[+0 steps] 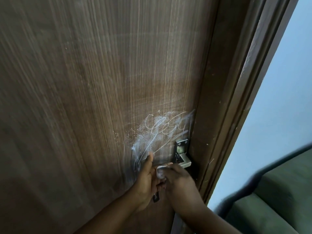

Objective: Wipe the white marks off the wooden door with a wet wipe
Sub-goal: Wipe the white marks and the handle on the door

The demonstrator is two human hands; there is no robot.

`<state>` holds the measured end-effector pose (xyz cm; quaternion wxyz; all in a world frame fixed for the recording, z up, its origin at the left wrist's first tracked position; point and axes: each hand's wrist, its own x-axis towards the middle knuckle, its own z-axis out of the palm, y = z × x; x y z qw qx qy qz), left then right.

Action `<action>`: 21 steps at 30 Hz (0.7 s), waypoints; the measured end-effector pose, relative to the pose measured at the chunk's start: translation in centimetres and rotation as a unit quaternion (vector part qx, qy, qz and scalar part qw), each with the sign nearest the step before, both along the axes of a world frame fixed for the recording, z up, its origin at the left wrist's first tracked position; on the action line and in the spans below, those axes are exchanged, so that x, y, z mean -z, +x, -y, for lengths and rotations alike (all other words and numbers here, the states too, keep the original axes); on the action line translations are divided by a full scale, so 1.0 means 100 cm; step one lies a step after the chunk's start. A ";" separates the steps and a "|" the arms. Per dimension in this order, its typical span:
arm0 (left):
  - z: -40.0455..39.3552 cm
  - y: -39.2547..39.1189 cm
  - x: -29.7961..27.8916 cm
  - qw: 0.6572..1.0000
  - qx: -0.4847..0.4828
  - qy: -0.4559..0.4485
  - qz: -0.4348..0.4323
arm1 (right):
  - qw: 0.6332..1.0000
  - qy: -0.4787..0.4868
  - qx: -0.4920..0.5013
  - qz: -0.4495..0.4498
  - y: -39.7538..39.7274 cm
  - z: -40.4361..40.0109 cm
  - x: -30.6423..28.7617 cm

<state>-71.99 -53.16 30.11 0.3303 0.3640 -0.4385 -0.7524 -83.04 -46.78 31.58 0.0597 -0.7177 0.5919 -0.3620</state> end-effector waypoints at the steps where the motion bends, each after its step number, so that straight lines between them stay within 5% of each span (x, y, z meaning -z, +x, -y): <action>1: 0.001 0.002 0.001 1.000 0.000 0.012 -0.016 | 1.000 -0.007 -0.016 0.014 0.005 -0.001 0.005; 6: 0.001 0.008 0.005 0.999 0.037 0.007 -0.016 | 0.980 -0.041 0.031 0.191 -0.014 -0.012 0.024; 12: 0.000 0.008 0.006 0.998 0.049 -0.015 0.032 | 0.943 -0.107 0.194 0.249 -0.061 -0.003 0.037; 21: 0.000 0.008 0.006 0.998 0.056 0.010 -0.020 | 0.958 -0.118 0.049 0.258 0.006 0.006 0.056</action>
